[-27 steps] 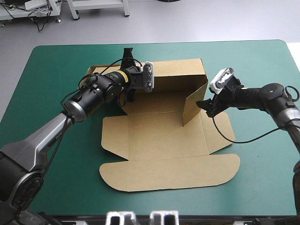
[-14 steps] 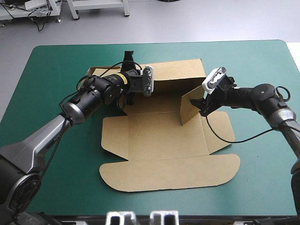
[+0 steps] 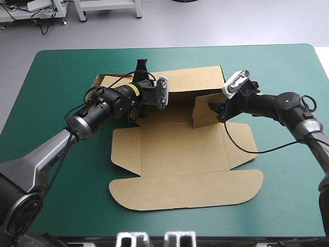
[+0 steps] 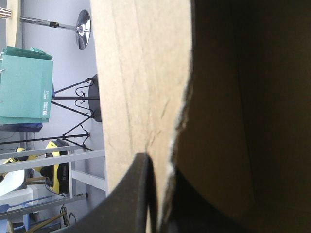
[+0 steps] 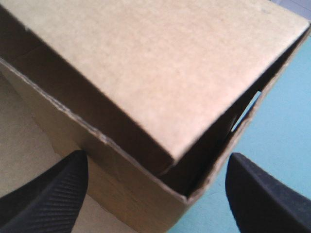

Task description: Fold the box

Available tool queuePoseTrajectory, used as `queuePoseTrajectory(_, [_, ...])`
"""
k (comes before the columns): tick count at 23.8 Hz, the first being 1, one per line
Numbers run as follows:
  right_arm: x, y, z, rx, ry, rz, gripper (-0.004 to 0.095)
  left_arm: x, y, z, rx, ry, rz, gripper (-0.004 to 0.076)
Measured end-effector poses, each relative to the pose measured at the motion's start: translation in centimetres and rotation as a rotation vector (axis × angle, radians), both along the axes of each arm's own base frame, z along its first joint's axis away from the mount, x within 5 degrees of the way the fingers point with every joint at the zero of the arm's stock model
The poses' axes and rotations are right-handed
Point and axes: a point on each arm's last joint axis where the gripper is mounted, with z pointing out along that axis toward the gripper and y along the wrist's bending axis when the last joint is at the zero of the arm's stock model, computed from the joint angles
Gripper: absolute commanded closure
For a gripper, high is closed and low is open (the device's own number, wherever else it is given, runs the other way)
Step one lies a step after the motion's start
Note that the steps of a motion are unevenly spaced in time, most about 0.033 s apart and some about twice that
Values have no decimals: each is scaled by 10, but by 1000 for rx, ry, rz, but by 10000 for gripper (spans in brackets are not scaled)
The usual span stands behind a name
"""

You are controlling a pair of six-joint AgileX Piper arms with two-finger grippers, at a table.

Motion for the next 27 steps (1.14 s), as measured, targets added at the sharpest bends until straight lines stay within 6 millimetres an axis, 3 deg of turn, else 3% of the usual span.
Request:
queuePoseTrajectory(5, [1, 1, 1, 9, -8, -15, 220, -2, -4, -1, -5, -12, -13, 733])
queuePoseTrajectory(8, [2, 3, 1, 10, -18, -26, 293, -4, -7, -2, -9, -12, -23, 733])
queuePoseTrajectory(10, [2, 4, 1, 9, -22, -35, 388, -5, -8, -2, -15, -9, -21, 733])
queuePoseTrajectory(13, [4, 3, 1, 22, -19, -69, 632, -5, -9, -2, -33, 2, -7, 733])
queuePoseTrajectory(17, [6, 0, 2, 21, -26, -99, 846, -5, -9, -2, -54, -1, 0, 706])
queuePoseTrajectory(18, [6, 0, 2, 24, -25, -105, 926, -5, -10, -2, -56, -4, 0, 644])
queuePoseTrajectory(19, [6, -1, 3, 29, -26, -119, 924, -5, -10, -2, -63, 0, 3, 608])
queuePoseTrajectory(23, [11, -5, 2, 42, -39, -196, 925, -13, -19, -1, -123, 95, 13, 194])
queuePoseTrajectory(25, [13, -8, 3, 41, -52, -240, 925, -21, -24, -1, -137, 144, 3, 120])
queuePoseTrajectory(27, [15, -11, 4, 38, -69, -280, 926, -31, -29, 4, -155, 174, -14, 122])
